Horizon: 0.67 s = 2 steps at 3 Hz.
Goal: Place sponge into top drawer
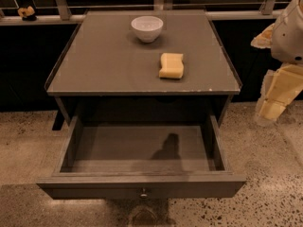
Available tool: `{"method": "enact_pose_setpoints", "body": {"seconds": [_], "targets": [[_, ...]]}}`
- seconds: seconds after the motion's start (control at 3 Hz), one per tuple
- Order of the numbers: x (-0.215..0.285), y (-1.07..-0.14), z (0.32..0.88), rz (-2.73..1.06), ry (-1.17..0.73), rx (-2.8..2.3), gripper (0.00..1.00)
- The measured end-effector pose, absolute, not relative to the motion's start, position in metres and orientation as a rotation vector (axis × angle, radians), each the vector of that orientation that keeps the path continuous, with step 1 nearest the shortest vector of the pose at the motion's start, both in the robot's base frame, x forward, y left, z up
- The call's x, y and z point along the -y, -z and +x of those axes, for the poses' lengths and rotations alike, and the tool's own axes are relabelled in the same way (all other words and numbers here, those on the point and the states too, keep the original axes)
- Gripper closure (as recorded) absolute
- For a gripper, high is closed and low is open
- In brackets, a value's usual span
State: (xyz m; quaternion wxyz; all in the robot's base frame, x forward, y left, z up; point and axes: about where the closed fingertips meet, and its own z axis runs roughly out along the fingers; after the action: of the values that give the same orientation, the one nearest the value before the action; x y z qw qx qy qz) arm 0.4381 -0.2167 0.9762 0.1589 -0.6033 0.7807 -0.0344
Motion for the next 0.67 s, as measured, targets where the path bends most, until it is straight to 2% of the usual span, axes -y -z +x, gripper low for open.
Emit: {"method": "enact_pose_setpoints", "body": {"seconds": [0.33, 0.67], "targets": [[0.216, -0.977, 0.438, -1.724, 0.1, -2.231, 0.0], [0.21, -0.977, 0.463, -1.75, 0.078, -2.21, 0.0]]}}
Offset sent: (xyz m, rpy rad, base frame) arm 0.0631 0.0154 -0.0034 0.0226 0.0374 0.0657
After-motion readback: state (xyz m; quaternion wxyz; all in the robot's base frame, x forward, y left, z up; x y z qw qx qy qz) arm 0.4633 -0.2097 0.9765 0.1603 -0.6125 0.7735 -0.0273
